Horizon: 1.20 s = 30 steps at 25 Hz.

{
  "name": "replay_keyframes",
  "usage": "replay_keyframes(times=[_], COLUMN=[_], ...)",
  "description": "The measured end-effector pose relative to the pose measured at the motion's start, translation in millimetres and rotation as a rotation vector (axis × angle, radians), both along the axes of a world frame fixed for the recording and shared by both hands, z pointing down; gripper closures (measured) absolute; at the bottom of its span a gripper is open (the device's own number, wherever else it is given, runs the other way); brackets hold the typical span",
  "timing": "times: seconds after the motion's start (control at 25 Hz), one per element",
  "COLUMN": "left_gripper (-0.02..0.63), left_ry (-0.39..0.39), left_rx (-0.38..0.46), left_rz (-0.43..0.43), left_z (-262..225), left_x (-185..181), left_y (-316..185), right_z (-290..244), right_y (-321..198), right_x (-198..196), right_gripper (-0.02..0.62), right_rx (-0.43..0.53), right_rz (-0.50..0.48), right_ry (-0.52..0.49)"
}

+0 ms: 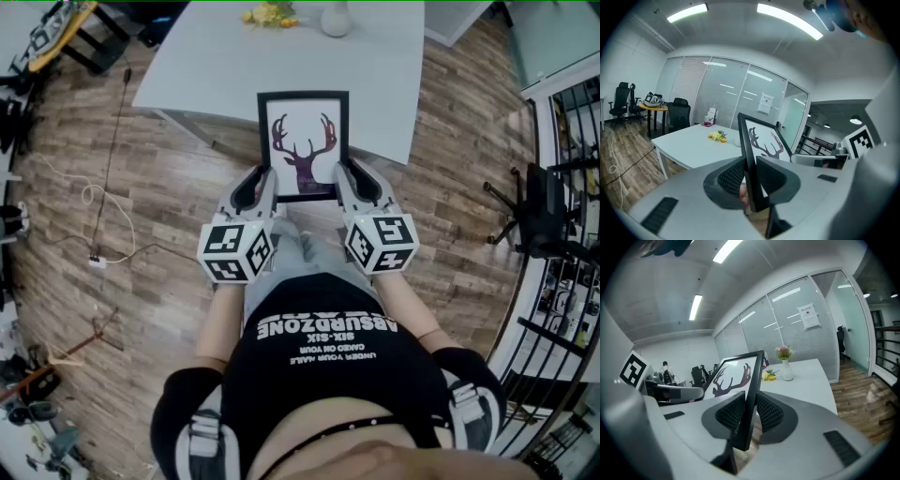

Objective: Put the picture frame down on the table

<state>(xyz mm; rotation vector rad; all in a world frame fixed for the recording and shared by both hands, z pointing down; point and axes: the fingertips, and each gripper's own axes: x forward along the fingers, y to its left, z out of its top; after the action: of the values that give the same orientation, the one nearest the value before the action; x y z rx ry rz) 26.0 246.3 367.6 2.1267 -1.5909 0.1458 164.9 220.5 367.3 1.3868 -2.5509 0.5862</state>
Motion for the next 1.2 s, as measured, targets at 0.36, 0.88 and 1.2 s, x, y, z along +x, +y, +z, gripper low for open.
replay_keyframes(times=[0.36, 0.88, 1.2], left_gripper=[0.515, 0.515, 0.515], left_ry=[-0.005, -0.013, -0.006], left_rx=[0.007, 0.033, 0.020], left_rz=[0.003, 0.016, 0.020], left_z=[-4.8, -10.6, -6.6], left_x=[0.0, 1.4, 4.2], left_y=[4.1, 6.7, -13.9], right_z=[-4.7, -9.3, -5.8], right_y=[4.0, 7.7, -13.2], right_x=[0.6, 1.9, 4.6], right_gripper=[0.505, 0.505, 0.505], right_rx=[0.002, 0.030, 0.017], right_rz=[0.024, 0.032, 0.036], right_ry=[-0.014, -0.019, -0.008])
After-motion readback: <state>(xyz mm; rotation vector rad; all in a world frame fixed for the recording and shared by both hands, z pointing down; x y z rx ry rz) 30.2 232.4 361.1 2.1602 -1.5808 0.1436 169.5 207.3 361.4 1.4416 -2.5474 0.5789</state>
